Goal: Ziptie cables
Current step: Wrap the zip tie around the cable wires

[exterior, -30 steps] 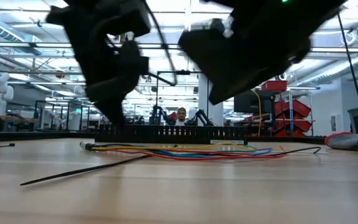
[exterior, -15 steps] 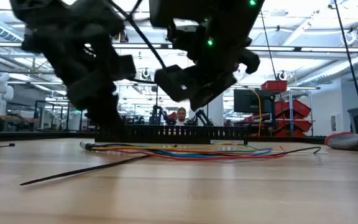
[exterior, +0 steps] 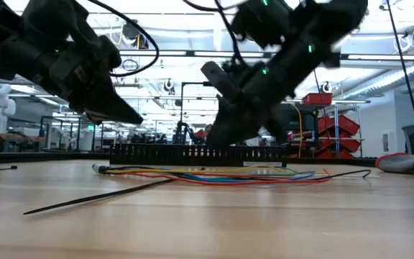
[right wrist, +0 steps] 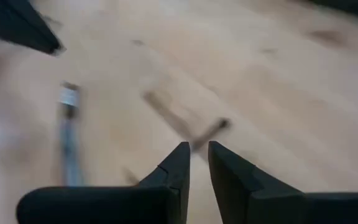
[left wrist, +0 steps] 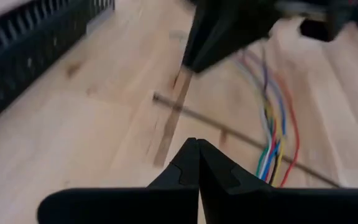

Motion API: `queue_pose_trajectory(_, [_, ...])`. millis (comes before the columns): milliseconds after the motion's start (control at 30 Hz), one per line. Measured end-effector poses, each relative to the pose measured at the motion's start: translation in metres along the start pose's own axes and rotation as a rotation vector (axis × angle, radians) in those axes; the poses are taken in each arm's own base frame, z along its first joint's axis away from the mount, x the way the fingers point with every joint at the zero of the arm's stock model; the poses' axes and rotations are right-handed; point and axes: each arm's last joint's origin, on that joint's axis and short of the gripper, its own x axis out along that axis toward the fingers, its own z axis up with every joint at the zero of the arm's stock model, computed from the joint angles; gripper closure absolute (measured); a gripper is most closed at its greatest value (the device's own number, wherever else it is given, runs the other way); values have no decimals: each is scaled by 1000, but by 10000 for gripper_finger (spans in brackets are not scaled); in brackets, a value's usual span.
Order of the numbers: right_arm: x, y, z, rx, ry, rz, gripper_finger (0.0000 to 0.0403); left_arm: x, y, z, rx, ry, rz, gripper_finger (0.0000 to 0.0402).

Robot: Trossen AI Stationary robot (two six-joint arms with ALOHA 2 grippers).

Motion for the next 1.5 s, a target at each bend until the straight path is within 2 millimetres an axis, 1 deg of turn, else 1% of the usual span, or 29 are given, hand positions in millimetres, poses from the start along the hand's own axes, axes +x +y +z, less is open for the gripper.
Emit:
queue_pose_trajectory(67, [6,-16,3,56,-4,61,351,0,3,-2,6,0,5,402])
queue_pose_trajectory(167, [10,-33,6,88,-1,9,344,2,5,-4,3,18,4,401])
queue_pose_trajectory(233, [11,-36,8,90,4,-5,333,4,7,-5,-1,29,-6,394])
queue_pose_trajectory(300, [11,-34,9,83,10,0,315,8,10,-6,-14,28,2,376])
queue_pose_trajectory(433, [11,-26,18,77,35,41,265,14,19,-9,-51,56,49,314])
queue_pose_trajectory(533, [11,-24,24,75,72,-3,231,17,25,-11,-78,72,79,256])
queue_pose_trajectory(633, [14,-21,27,82,133,-11,215,18,29,-13,-83,82,96,213])
queue_pose_trajectory(700, [19,-20,26,84,159,-2,215,18,31,-12,-86,79,109,197])
queue_pose_trajectory(767, [24,-19,26,99,181,15,219,19,32,-12,-87,78,116,191])
queue_pose_trajectory(967, [42,-15,22,123,221,37,237,18,34,-12,-87,73,152,189])
queue_pose_trajectory(1200, [58,-18,21,142,235,26,253,18,34,-12,-86,70,167,189])
queue_pose_trajectory(1500, [62,-28,26,174,251,10,293,18,37,-11,-81,39,253,189])
